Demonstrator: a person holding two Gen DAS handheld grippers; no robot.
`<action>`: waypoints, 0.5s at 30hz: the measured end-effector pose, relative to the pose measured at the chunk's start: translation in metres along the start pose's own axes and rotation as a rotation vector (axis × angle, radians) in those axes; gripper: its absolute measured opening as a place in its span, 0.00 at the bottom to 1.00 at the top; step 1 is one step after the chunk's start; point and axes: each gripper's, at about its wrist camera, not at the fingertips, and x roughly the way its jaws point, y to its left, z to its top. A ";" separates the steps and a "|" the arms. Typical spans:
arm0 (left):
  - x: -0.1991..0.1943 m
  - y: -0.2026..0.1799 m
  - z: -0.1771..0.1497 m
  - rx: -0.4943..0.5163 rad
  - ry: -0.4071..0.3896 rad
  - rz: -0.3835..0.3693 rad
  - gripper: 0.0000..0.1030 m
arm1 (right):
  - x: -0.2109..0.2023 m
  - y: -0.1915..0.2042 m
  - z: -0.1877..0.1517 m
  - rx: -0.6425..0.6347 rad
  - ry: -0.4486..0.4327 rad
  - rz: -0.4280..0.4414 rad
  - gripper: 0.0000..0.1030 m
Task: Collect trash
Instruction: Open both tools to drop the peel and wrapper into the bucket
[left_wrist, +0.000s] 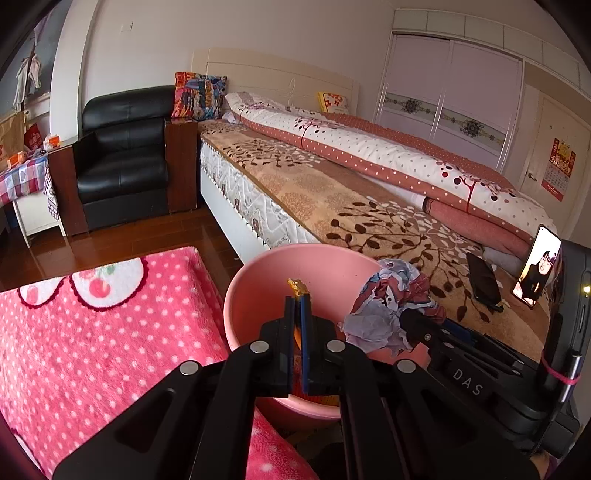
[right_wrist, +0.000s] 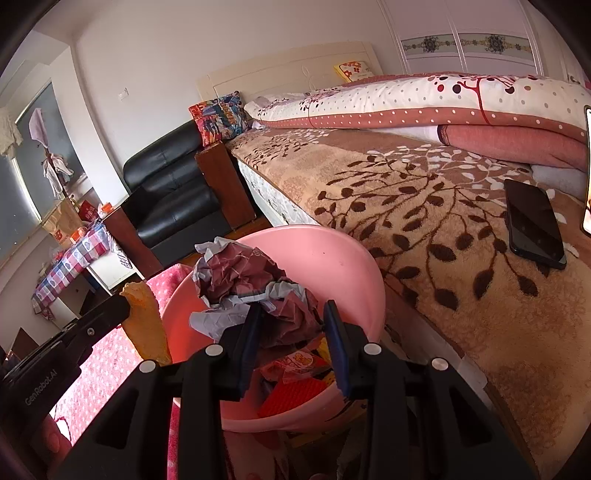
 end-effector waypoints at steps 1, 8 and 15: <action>0.002 0.001 0.000 -0.004 0.008 0.000 0.05 | 0.001 0.000 0.000 0.000 0.002 0.000 0.33; -0.001 0.002 0.000 -0.009 0.001 -0.003 0.40 | 0.004 0.000 -0.001 -0.002 0.006 -0.005 0.35; -0.007 0.000 -0.003 0.011 0.004 -0.007 0.41 | 0.004 0.000 0.000 0.000 0.002 -0.012 0.43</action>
